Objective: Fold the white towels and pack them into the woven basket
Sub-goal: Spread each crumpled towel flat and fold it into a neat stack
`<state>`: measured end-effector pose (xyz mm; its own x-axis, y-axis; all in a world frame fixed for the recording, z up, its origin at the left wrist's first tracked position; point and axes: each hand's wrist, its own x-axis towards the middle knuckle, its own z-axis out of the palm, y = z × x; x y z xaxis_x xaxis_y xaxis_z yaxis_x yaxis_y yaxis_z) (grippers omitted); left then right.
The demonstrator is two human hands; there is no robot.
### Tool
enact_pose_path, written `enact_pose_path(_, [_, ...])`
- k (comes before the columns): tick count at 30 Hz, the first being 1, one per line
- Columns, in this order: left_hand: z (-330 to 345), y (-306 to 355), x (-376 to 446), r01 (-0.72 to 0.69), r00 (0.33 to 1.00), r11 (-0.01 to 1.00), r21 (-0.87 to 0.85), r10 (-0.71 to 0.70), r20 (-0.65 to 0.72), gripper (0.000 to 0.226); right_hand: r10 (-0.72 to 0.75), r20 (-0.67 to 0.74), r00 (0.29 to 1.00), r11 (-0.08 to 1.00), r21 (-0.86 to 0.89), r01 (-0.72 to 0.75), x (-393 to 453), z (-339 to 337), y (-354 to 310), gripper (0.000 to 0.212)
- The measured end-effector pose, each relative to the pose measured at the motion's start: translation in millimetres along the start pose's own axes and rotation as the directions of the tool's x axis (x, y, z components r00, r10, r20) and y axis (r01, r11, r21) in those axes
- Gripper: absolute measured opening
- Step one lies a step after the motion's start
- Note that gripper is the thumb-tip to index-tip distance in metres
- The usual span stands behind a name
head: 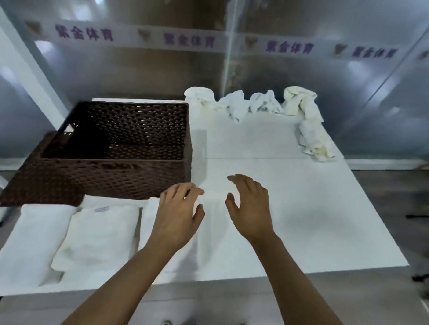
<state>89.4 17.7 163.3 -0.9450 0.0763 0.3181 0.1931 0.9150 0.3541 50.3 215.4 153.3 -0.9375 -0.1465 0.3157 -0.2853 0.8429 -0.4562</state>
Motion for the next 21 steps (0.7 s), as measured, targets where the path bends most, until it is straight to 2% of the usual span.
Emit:
enact_pose_path(11, [85.7,154.1,29.5,-0.030,0.997,0.997,-0.078,0.035,0.063,0.029,0.143,-0.063,0.988,0.990,-0.008,-0.143,-30.6,-95.4,168.3,0.043])
enact_pose_path(21, [163.1,207.3,81.9,-0.046,0.986,0.995,-0.092,0.060,0.157,0.031,0.236,-0.031,0.971,0.972,0.011,-0.236,-8.2,-104.3,273.2,0.043])
